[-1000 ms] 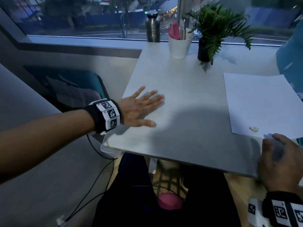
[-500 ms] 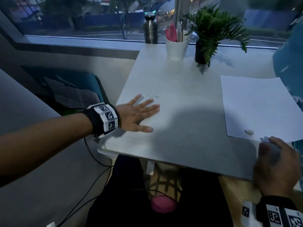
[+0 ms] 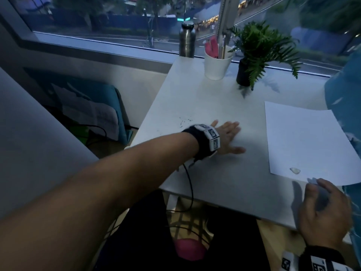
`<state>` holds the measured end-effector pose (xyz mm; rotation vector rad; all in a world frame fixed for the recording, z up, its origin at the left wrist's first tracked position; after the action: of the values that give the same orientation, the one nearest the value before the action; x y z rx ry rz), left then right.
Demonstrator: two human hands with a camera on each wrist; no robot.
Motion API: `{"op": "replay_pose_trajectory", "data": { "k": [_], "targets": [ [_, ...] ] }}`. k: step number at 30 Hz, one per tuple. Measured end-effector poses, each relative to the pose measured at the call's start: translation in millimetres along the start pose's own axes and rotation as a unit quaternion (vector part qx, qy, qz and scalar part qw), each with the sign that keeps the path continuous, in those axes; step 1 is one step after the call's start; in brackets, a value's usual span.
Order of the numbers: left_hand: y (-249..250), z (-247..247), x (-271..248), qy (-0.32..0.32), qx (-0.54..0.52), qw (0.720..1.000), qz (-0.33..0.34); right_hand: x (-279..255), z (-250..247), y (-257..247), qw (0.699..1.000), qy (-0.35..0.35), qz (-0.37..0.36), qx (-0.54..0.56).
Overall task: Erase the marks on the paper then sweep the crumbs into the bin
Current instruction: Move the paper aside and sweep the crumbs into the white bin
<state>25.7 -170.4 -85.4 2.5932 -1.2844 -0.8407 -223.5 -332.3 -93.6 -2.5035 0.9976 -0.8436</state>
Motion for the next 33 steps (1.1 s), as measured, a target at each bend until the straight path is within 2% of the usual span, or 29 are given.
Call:
{"op": "replay_pose_trajectory", "data": {
  "k": [4, 8, 10, 12, 15, 18, 20, 21, 23, 25, 28, 30, 33],
  "targets": [
    [-50.5, -0.3, -39.5, 0.046, 0.011, 0.998, -0.030, -1.4, -1.3, 0.2, 1.000, -0.009, 0.017, 0.000],
    [-87.1, 6.2, -92.1, 0.034, 0.032, 0.995, -0.085, -1.4, -2.7, -2.3, 1.000, -0.022, 0.021, 0.004],
    [-92.0, 5.1, -109.4, 0.047, 0.037, 0.994, -0.089, -0.9, -2.0, -2.7, 0.999, -0.029, 0.024, -0.002],
    [-82.5, 4.0, -123.5, 0.072, 0.077, 0.994, -0.033, -0.3, -0.5, -1.4, 0.999, -0.031, 0.021, -0.005],
    [-57.0, 15.8, -143.7, 0.053, 0.154, 0.980, 0.112, -0.7, 1.4, 3.1, 1.000, -0.022, 0.013, 0.000],
    [-42.8, 41.2, -160.0, -0.001, 0.229, 0.937, 0.265, -1.6, 1.6, 3.6, 1.000, -0.019, 0.013, 0.011],
    [-49.6, 49.8, -158.8, -0.007, 0.244, 0.926, 0.286, -1.4, 0.4, 2.3, 1.000, -0.018, 0.014, 0.011],
    [-56.7, 46.2, -153.7, -0.005, 0.232, 0.936, 0.266, -1.4, -0.3, 1.6, 1.000, -0.018, 0.016, 0.007],
    [-77.1, 30.0, -137.2, -0.011, 0.217, 0.959, 0.181, -2.0, 0.6, 1.9, 1.000, -0.024, 0.019, 0.002],
    [-99.5, 10.0, -120.3, -0.004, 0.225, 0.969, 0.100, -2.5, 2.1, 2.5, 0.999, -0.029, 0.024, -0.006],
    [-129.7, -18.0, -110.7, 0.031, 0.110, 0.993, -0.006, -2.5, 2.1, 1.7, 1.000, -0.019, 0.014, 0.005],
    [-146.9, -27.2, -117.2, 0.040, 0.044, 0.995, -0.075, -3.1, 0.8, -1.1, 1.000, -0.012, 0.001, 0.008],
    [-151.6, -15.5, -146.9, 0.027, 0.059, 0.988, -0.141, -3.3, 4.9, 4.9, 1.000, -0.009, -0.003, 0.016]
  ]
}}
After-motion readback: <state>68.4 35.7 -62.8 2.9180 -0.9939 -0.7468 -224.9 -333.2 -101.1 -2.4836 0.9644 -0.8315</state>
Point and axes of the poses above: each hand's wrist, its own x-axis towards the middle knuckle, its own z-axis out of the palm, y = z × x, the point moved 4 cm from there along x, towards the middle knuckle, and after that the axes turned 12 degrees about -x, right-handed, at the moved point
